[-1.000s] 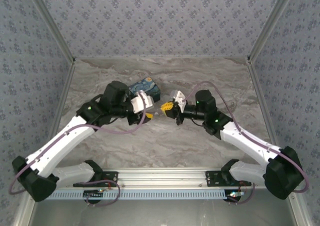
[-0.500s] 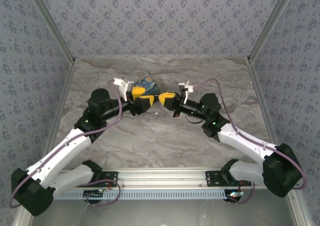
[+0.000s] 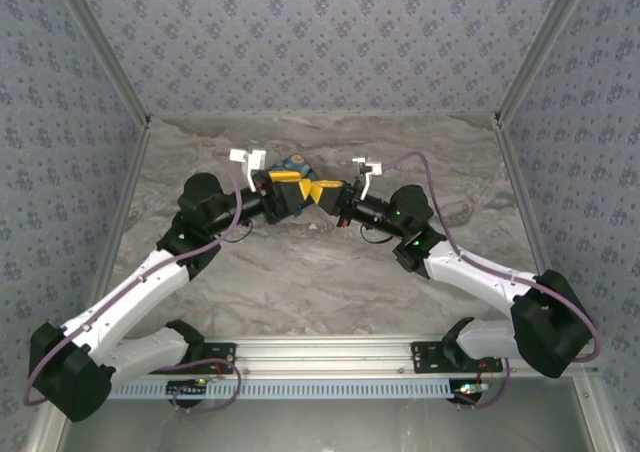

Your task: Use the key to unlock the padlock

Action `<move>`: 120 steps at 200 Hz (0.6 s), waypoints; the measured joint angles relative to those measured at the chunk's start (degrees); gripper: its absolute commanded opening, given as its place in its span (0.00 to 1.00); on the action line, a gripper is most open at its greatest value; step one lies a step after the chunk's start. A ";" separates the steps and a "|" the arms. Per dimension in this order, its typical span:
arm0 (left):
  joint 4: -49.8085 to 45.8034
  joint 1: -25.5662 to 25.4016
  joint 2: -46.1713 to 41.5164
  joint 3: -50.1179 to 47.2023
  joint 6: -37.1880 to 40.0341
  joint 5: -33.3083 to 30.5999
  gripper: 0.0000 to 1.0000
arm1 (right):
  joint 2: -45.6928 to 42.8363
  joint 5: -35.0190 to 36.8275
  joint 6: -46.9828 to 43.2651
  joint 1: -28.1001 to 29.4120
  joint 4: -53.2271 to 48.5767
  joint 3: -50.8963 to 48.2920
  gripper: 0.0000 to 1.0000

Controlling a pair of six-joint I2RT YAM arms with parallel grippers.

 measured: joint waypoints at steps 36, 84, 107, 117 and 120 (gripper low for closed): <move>0.04 0.00 0.63 0.11 -0.70 0.66 0.42 | 0.28 0.02 1.01 0.17 0.15 0.76 0.00; 0.33 0.31 0.68 0.74 -0.94 1.22 0.11 | 1.22 -0.02 1.81 0.31 1.18 1.05 0.00; 0.00 0.63 0.68 0.76 -0.79 0.96 0.00 | 1.22 -0.39 2.16 0.28 1.64 1.05 0.06; -0.07 0.63 0.68 0.79 -0.39 0.96 0.00 | 1.22 -0.52 2.36 0.13 1.64 1.05 0.13; -0.09 0.63 0.68 0.79 -0.24 0.92 0.00 | 1.22 -0.74 2.64 0.11 1.62 1.05 0.16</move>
